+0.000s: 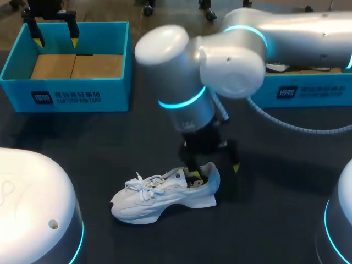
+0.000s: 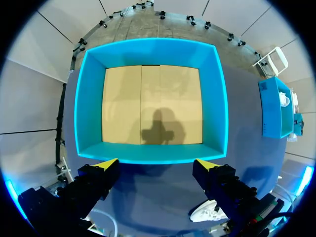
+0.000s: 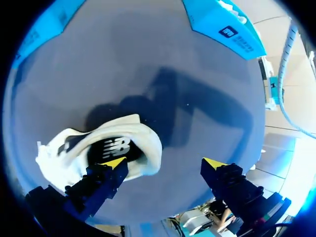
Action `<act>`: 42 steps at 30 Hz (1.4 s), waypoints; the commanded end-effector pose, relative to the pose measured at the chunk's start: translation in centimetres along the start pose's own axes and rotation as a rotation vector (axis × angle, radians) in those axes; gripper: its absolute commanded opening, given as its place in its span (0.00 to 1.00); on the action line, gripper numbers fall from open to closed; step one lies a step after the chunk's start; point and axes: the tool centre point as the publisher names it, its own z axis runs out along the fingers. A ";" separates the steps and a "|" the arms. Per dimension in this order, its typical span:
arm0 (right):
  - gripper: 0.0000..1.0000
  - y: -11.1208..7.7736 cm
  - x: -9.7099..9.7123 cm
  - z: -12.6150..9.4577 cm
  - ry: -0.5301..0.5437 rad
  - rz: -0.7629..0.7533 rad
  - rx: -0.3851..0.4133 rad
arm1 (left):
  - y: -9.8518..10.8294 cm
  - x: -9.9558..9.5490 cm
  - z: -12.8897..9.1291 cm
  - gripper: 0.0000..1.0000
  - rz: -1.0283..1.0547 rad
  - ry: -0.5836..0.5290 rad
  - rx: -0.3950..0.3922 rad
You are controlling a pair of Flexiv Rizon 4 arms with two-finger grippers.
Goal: Take the shoe out of the shoebox, open the shoe tongue, remove and reinsert the insole, then place the shoe into the shoebox
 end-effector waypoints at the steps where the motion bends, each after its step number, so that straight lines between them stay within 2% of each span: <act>1: 1.00 -0.8 -2.4 -2.2 0.482 -0.030 -0.032 | 0.0 0.0 0.0 1.00 0.000 0.000 0.000; 3: 1.00 -1.4 -2.6 -2.9 0.733 -0.279 -0.050 | 0.0 0.0 0.0 1.00 0.000 0.000 0.000; 4: 1.00 -1.8 -2.7 -3.0 0.799 -0.404 -0.032 | 0.0 0.0 0.0 1.00 0.000 0.000 0.000; 13: 1.00 -1.8 -2.7 -3.0 0.799 -0.404 -0.032 | 0.0 0.0 0.0 1.00 0.000 0.000 0.000; 15: 1.00 -2.0 -1.1 -1.8 0.753 -0.511 -0.058 | 0.0 0.0 0.0 1.00 0.000 0.000 0.000; 18: 1.00 -1.4 -1.7 -1.0 0.919 -0.676 -0.180 | 0.0 0.0 0.0 1.00 0.000 0.000 0.000; 21: 1.00 -0.7 -2.4 -0.5 1.017 -0.893 -0.297 | 0.0 0.0 0.0 1.00 0.000 0.000 0.000; 22: 1.00 -0.1 -2.4 0.0 0.949 -0.823 -0.209 | 0.0 0.0 0.0 1.00 0.000 0.000 0.000; 32: 1.00 -0.1 -2.4 0.0 0.949 -0.823 -0.209 | 0.0 0.0 0.0 1.00 0.000 0.000 0.000; 33: 1.00 -0.2 -2.9 -0.2 0.932 -0.858 -0.253 | 0.0 0.0 0.0 1.00 0.000 0.000 0.000; 35: 1.00 0.0 -3.5 0.1 0.946 -0.866 -0.268 | 0.0 0.0 0.0 1.00 0.000 0.000 0.000; 37: 1.00 -0.1 -4.0 0.0 0.900 -0.928 -0.306 | 0.0 0.0 0.0 1.00 0.000 0.000 0.000; 38: 1.00 0.0 -4.2 -0.2 0.884 -0.986 -0.349 | 0.0 0.0 0.0 1.00 0.000 0.000 0.000; 39: 1.00 0.1 -4.3 -0.3 0.915 -1.075 -0.401 | 0.0 0.0 0.0 1.00 0.000 0.000 0.000; 41: 1.00 0.4 -4.8 -0.3 0.959 -1.146 -0.531 | 0.0 0.0 0.0 1.00 0.000 0.000 0.000; 42: 1.00 0.5 -4.9 -0.2 0.968 -1.157 -0.491 | 0.0 0.0 0.0 1.00 0.000 0.000 0.000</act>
